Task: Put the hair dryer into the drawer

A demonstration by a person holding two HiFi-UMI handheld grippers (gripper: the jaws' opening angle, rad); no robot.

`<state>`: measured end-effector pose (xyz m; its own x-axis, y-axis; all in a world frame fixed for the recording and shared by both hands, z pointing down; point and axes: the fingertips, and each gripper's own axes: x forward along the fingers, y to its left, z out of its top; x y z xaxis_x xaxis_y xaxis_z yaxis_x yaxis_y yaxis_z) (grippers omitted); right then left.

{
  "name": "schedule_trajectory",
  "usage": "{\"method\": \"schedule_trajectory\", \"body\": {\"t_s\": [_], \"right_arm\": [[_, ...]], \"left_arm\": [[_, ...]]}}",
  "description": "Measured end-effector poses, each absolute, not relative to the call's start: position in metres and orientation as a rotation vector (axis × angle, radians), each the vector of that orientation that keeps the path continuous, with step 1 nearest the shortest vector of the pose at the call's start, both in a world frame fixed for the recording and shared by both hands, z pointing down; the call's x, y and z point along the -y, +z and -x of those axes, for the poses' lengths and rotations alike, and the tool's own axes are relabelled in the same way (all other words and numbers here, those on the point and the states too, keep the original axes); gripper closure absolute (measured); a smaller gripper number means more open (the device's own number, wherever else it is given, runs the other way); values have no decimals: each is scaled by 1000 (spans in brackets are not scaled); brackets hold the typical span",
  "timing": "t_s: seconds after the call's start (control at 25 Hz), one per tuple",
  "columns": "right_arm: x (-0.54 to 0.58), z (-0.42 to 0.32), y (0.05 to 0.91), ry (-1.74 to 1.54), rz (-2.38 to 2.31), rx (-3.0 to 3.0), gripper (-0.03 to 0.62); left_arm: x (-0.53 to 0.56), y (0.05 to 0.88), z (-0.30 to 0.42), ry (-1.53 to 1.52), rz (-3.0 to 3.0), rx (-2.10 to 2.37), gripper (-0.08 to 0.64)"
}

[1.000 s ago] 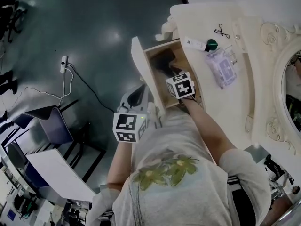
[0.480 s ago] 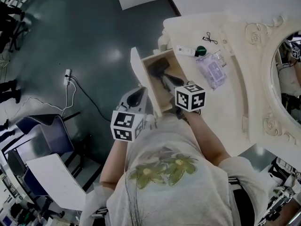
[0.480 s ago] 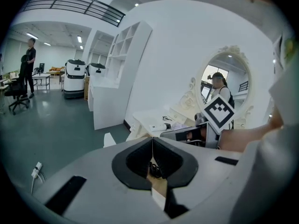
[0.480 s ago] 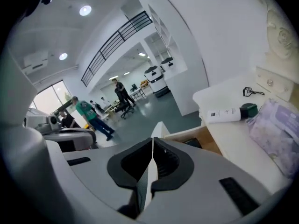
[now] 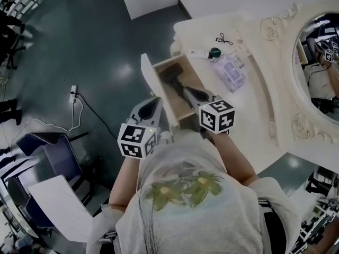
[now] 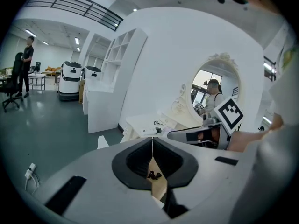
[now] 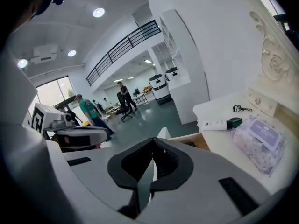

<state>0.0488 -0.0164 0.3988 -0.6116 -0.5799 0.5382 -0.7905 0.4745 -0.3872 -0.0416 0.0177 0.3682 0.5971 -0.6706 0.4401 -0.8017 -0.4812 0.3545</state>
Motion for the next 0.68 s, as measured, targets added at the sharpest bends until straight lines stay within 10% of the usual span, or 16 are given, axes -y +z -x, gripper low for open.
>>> {"method": "schedule_trajectory", "body": {"t_s": [0.68], "right_arm": [[-62,-35,370,700,-1062,2483,571]], "left_arm": [[-90,366,48,260,-2257,1201,548]]}}
